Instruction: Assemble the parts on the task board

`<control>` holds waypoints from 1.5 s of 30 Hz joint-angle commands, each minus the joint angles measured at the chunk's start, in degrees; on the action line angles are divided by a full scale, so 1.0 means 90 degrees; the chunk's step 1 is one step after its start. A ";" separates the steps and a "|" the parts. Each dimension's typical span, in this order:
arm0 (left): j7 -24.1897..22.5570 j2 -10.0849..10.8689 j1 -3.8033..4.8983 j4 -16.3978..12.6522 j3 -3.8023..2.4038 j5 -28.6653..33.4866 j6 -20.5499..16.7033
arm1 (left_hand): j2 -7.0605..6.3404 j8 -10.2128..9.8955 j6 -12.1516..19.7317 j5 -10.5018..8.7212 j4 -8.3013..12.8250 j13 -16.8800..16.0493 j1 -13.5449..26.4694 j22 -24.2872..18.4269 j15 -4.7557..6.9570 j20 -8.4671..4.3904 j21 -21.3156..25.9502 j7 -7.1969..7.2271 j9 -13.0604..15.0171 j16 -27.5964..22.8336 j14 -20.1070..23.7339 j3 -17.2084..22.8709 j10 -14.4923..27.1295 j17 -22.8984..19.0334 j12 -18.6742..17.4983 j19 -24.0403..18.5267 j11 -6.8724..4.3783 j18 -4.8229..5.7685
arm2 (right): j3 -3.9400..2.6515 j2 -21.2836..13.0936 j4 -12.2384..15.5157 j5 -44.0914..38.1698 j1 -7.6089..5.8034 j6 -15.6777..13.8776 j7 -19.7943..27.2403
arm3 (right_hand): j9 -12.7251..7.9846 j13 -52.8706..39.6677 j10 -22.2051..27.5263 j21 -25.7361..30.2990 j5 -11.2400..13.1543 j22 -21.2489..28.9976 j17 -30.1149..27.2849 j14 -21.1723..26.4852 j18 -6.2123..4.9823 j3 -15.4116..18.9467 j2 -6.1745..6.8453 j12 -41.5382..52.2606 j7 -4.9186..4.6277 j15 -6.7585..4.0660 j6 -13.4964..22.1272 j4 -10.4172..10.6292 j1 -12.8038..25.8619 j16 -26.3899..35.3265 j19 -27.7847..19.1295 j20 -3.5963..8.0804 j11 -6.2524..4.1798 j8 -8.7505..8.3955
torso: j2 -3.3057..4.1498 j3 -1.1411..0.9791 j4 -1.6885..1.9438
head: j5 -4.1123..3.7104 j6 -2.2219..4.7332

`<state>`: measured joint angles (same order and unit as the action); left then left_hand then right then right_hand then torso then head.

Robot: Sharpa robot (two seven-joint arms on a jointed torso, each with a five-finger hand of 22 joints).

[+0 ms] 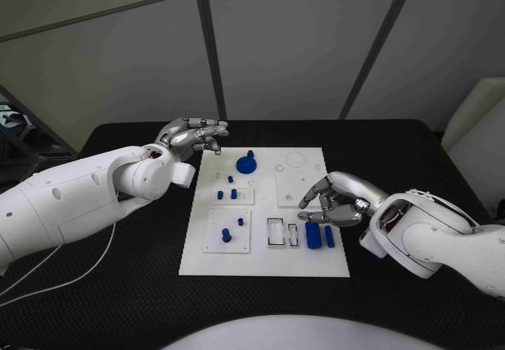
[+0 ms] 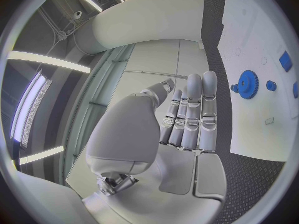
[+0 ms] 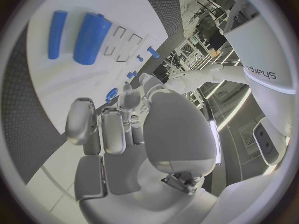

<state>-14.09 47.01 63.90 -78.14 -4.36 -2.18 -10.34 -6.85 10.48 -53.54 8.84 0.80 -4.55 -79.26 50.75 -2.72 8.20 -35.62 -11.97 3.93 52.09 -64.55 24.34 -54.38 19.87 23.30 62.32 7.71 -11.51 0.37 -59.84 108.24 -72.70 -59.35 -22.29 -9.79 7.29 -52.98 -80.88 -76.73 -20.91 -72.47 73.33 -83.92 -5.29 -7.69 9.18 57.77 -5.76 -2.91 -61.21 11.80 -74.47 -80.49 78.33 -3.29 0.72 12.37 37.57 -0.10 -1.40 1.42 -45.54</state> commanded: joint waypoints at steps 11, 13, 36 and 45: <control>-0.0031 0.0069 -0.0009 -0.0078 0.0009 -0.0175 -0.0047 | 0.0063 0.0055 0.0034 -0.0017 -0.0017 0.0007 0.0009 -0.0011 0.0003 -0.0005 0.0044 -0.0003 0.0000 -0.0022 0.0034 -0.0044 0.0053 -0.0014 0.0037 -0.0054 0.0004 0.0118 | 0.0019 -0.0429 0.0179 -0.0604 0.0044 -0.0142 -0.1317 | 0.0260 -0.2007 -0.0053 -0.0234 -0.0179 -0.0316 0.0669 -0.0464 0.0178 0.1022 -0.0092 0.1734 0.0031 -0.0006 0.0217 0.0497 0.0242 -0.0446 0.0210 -0.0017 0.0018 0.0334 | -0.0029 -0.0020 -0.0095 | -0.0343 -0.0015; -0.0040 0.0078 -0.0013 -0.0100 0.0009 -0.0181 -0.0042 | 0.0063 0.0055 0.0034 -0.0017 -0.0017 0.0007 0.0009 -0.0011 0.0003 -0.0005 0.0044 -0.0003 0.0000 -0.0022 0.0034 -0.0044 0.0053 -0.0014 0.0037 -0.0054 0.0004 0.0118 | 0.0025 -0.0418 0.0200 -0.0773 0.0078 -0.0013 -0.1565 | 0.0293 -0.2038 -0.0038 -0.0241 -0.0165 -0.0329 0.0684 -0.0462 0.0180 0.1173 -0.0096 0.1742 0.0033 -0.0006 0.0235 0.0530 0.0282 -0.0457 0.0215 -0.0017 0.0014 0.0379 | -0.0023 -0.0014 -0.0083 | -0.0355 -0.0020; -0.0071 0.0147 -0.0019 -0.0165 0.0010 -0.0187 -0.0024 | 0.0069 0.0068 0.0032 -0.0015 -0.0027 0.0006 0.0019 -0.0015 0.0003 -0.0002 0.0050 0.0002 0.0002 -0.0019 0.0037 -0.0054 0.0050 -0.0020 0.0053 -0.0056 0.0001 0.0117 | 0.0034 -0.0136 0.0220 -0.1287 0.0466 0.0406 -0.2160 | 0.0403 -0.2124 -0.0014 -0.0260 -0.0098 -0.0365 0.0753 -0.0466 0.0187 0.1640 -0.0157 0.1751 0.0056 -0.0011 0.0265 0.0556 0.0523 -0.0499 0.0227 -0.0018 0.0006 0.0548 | -0.0014 -0.0014 -0.0096 | -0.0337 -0.0042; -0.0067 0.0157 -0.0020 -0.0160 0.0010 -0.0187 -0.0022 | 0.0069 0.0068 0.0032 -0.0015 -0.0027 0.0006 0.0019 -0.0015 0.0003 -0.0002 0.0050 0.0002 0.0002 -0.0019 0.0037 -0.0054 0.0050 -0.0020 0.0053 -0.0056 0.0001 0.0117 | 0.0035 0.0006 0.0090 -0.1307 0.0521 0.0492 -0.2195 | 0.0427 -0.2170 -0.0033 -0.0292 -0.0098 -0.0408 0.0813 -0.0478 0.0197 0.1663 -0.0202 0.1784 0.0069 -0.0017 0.0247 0.0549 0.0504 -0.0531 0.0254 -0.0014 -0.0004 0.0590 | -0.0013 -0.0009 -0.0100 | -0.0319 -0.0057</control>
<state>-14.13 48.42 63.65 -79.48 -4.23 -3.56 -10.73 -6.85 10.71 -53.54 8.84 0.64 -4.55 -79.26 50.67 -2.76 8.20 -35.39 -11.97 3.93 52.09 -64.51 24.18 -54.38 19.73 23.58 62.32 7.71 -11.51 0.67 -59.91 109.19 -83.68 -54.72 -18.86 -28.99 11.08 -72.45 -81.07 -79.04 -22.13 -74.93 74.93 -83.93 -4.43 6.87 7.60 73.65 -5.29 -2.89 -59.08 16.78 -70.02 -85.07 80.19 -3.48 0.93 17.46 37.44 -0.19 -2.30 -1.48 -46.04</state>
